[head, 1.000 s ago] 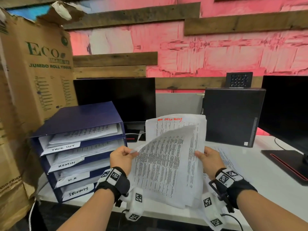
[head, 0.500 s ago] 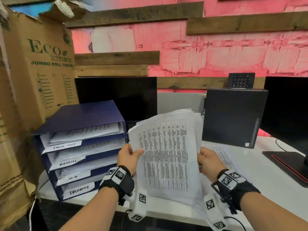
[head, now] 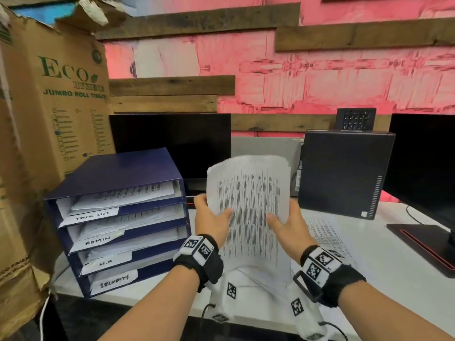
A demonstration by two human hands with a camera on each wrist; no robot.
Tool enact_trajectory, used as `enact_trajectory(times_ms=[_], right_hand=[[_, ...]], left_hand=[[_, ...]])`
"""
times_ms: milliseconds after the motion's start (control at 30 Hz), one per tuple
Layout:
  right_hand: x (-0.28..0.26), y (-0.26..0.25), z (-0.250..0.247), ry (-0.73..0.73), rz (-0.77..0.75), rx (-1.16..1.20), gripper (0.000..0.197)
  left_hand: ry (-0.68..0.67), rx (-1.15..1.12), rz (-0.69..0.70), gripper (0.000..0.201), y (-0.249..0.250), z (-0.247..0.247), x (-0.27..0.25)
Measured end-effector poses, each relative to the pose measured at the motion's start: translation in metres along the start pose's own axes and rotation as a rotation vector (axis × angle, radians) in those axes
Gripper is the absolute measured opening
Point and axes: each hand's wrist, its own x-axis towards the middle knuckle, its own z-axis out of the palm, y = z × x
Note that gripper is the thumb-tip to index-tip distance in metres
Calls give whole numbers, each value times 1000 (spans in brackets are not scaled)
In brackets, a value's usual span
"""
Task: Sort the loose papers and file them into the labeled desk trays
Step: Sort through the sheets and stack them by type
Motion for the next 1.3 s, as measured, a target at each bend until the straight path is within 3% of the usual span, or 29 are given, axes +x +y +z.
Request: enact_trajectory(times_ms=[67, 167, 300, 367, 500, 633, 733, 867, 1000, 1133, 1300], right_hand=[[-6, 23, -3, -50, 121, -114, 57], [-13, 45, -1, -86, 271, -181, 50], [-10, 36, 6, -24, 183, -168, 37], [-11, 24, 12, -65, 148, -179, 35], [-22, 16, 39, -296, 131, -280, 36], [-40, 21, 72, -603, 133, -411, 42], [-61, 25, 97, -829, 97, -616, 49], [-78, 39, 123, -984, 98, -914, 72], [-86, 23, 139, -973, 121, -966, 61], [-86, 12, 143, -947, 179, -950, 59], [-88, 9, 142, -1069, 318, -886, 47]], left_hand=[[-82, 121, -120, 51, -23, -6, -5], [-176, 244, -188, 39, -45, -19, -13], [-209, 218, -185, 32, -46, -46, -13], [-228, 197, -199, 34, -46, -67, -13], [-281, 223, -274, 30, -59, -120, -23], [-248, 292, -303, 22, -78, -170, -47], [-312, 425, -344, 37, -96, -210, -70], [-442, 724, -458, 36, -111, -243, -96], [-384, 779, -538, 32, -112, -259, -94], [-405, 963, -578, 47, -102, -265, -87], [-457, 1090, -605, 54, -114, -263, -85]])
